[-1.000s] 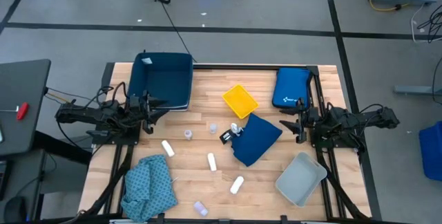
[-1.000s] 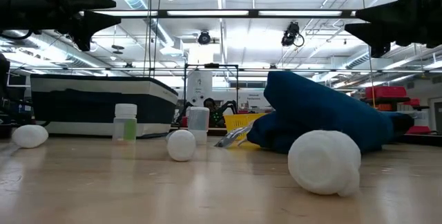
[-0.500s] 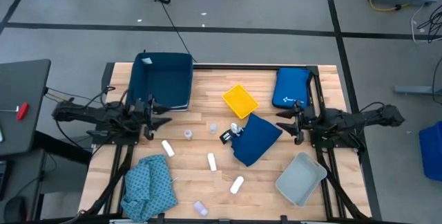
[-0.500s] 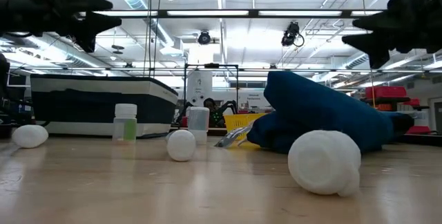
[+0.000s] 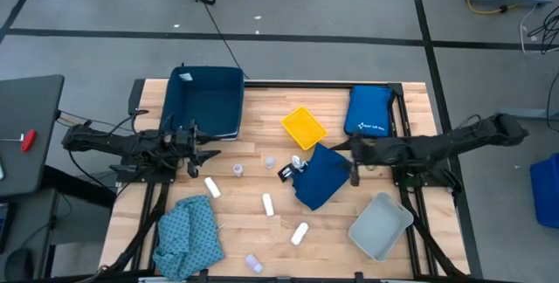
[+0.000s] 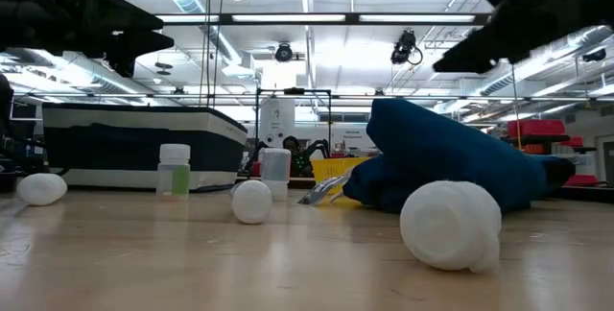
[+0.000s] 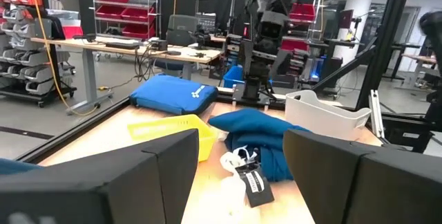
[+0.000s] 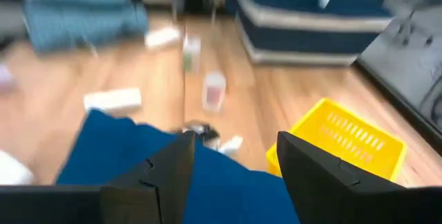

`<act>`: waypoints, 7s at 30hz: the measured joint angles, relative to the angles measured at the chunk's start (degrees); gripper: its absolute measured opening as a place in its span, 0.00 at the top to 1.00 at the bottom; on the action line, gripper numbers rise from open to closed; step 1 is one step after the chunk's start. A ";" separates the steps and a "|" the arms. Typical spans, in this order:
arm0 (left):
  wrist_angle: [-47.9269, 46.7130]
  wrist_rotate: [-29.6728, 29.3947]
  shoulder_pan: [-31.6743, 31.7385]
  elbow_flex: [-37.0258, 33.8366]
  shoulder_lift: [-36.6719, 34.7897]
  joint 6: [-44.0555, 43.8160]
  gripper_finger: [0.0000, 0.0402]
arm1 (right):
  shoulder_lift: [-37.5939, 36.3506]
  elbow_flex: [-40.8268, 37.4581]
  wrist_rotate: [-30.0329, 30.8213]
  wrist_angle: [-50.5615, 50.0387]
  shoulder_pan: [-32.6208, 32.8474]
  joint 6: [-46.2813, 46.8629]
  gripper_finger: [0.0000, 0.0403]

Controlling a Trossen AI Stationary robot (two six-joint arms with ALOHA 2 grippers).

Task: Pick & place medical supplies in basket/bin
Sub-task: Put the right white rolled gauze into the gray bin, then put the left white rolled gauze into the gray bin

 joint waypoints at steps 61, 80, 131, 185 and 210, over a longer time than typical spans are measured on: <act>-1.07 4.54 -0.07 0.00 0.11 -0.38 0.46 | 57.28 43.76 -18.74 -19.13 19.14 -0.83 0.47; -1.27 4.43 -0.07 0.04 1.09 -0.27 0.46 | 63.45 43.85 -15.92 -17.56 19.53 -3.89 0.47; -1.90 4.52 -0.07 -0.02 1.86 0.53 0.46 | 60.65 75.12 -16.52 -92.67 27.38 31.74 0.91; -1.07 5.61 -0.07 0.00 1.84 0.40 0.46 | 55.22 59.43 -29.67 -83.20 32.23 58.11 0.60; -1.11 11.62 -0.12 0.04 11.72 -2.43 0.46 | 47.66 50.72 4.09 -26.31 23.85 18.98 0.60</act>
